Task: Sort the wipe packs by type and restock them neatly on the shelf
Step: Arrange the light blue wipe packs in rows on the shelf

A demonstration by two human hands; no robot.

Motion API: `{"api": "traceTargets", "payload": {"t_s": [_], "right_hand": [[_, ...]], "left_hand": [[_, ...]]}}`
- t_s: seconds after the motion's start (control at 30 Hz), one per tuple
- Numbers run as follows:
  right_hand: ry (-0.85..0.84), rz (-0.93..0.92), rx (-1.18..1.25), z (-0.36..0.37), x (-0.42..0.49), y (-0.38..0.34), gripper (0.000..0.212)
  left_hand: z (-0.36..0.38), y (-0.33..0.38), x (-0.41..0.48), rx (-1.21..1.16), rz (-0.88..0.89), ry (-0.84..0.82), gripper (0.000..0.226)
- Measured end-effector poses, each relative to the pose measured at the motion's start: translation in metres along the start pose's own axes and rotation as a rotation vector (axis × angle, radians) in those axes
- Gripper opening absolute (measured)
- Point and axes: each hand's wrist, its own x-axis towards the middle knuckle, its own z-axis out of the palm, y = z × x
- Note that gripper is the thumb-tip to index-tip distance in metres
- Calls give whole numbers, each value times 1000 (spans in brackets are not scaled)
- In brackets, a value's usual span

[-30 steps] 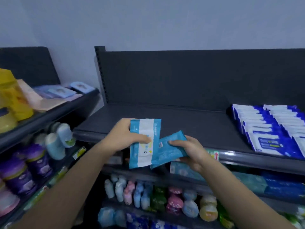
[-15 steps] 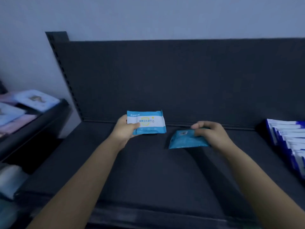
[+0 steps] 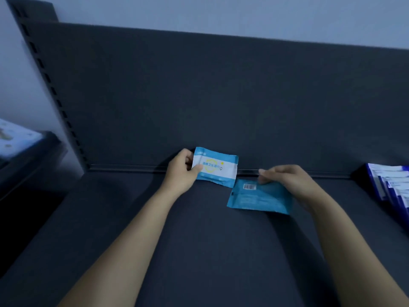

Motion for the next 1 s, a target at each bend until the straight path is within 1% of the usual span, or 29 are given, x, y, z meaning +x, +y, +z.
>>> {"api": "traceTargets", "payload": {"t_s": [0.07,0.13,0.2,0.27,0.4,0.43,0.47,0.53,0.63,0.7,0.77,0.83,0.9,0.93,1.0], "right_hand": [[18,-30,-38,5,2,6,18],[-5,-47,-103,9,3,9,16],[-9,-67,-234,8,6,10,23],[-49,-91,-420,7,6,10,48],[-331,-20,-689,14,-3,5,102],[-374,-17,-752,16,-5,4,112],[-389,-15,-794,18,-6,2,115],[-376,-21,-824,20,-7,-3,111],[-351,-87,-873,26,-7,-10,92],[-350,-129,-949,32,-9,-14,87],[-369,-158,-1021,38,-9,-16,84],[-394,-170,-1051,38,-10,-20,75],[-453,-143,-995,30,-10,-28,66],[-500,-125,-924,23,-10,-30,62],[-579,-108,-715,7,-6,-31,53]], "left_hand": [[-3,0,0,61,-27,-40,18],[-4,0,0,124,-29,-63,24],[-3,1,-1,133,-32,-83,27],[-1,1,-2,130,-44,-92,28],[-3,2,-4,213,-60,-64,31],[-4,3,-4,246,-69,-61,31],[-6,4,-5,285,-78,-64,30],[-7,5,-6,338,-91,-74,26],[-6,6,-8,371,-116,-76,23],[-6,6,-8,382,-152,-71,24],[-6,5,-6,289,-210,-110,27],[-6,6,-6,139,-272,-195,26],[-8,6,-5,88,-300,-266,23],[-9,7,-5,69,-299,-275,20],[-9,10,-6,15,-281,-222,8]]}}
